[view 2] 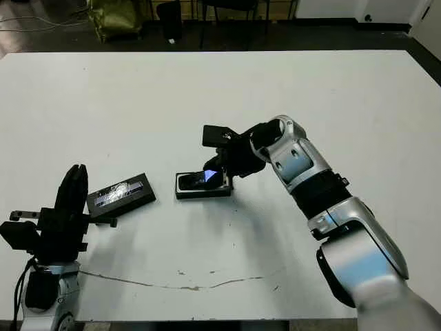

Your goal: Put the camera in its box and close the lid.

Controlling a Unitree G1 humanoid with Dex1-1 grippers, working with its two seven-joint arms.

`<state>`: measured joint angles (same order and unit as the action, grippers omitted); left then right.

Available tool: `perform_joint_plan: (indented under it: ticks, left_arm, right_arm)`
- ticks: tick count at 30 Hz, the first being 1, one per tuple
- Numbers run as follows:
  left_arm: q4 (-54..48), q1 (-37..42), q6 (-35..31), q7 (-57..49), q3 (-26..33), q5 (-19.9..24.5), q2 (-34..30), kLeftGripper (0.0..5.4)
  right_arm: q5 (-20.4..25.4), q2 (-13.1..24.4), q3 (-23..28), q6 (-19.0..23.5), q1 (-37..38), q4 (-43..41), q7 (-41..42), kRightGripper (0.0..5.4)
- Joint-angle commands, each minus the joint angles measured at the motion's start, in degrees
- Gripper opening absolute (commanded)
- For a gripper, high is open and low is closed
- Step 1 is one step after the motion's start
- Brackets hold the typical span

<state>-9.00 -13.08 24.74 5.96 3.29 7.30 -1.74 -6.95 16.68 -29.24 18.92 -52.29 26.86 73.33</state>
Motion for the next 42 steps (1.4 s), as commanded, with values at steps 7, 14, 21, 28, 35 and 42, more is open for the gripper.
perform_joint_plan:
  ticks: [7, 14, 21, 28, 35, 42]
  left_arm:
    - [0.0, -0.7, -1.7, -0.1, -0.2, -0.4, 0.1, 0.0]
    - [0.8, -0.5, -0.7, 0.1, -0.1, -0.3, 0.0, 0.0]
    - [0.8, -0.7, -0.6, -0.1, -0.2, -0.6, 0.1, 0.0]
    - [0.7, -0.8, -0.7, 0.0, -0.2, -0.3, 0.1, 0.0]
    - [1.1, -0.6, -0.3, 0.1, -0.1, -0.1, 0.1, 0.0]
    - [0.9, -0.5, -0.5, 0.4, 0.1, -0.2, -0.3, 0.0]
  right_arm:
    - [0.2, 0.0, 1.2, 2.5, 2.8, -4.3, -4.6, 2.01]
    - [0.6, 0.3, 1.8, 0.9, 3.1, -4.2, -6.0, 3.58]
    - [0.7, 0.3, 1.9, 0.5, 3.2, -4.0, -6.2, 5.18]
    - [2.9, 1.4, 5.3, 4.4, 3.3, -7.8, -7.1, 5.39]
    - [13.3, 2.7, 20.4, 9.2, 12.3, -21.9, -15.5, 5.02]
    - [18.6, 1.6, 31.3, 6.5, 30.8, -38.5, -29.8, 3.38]
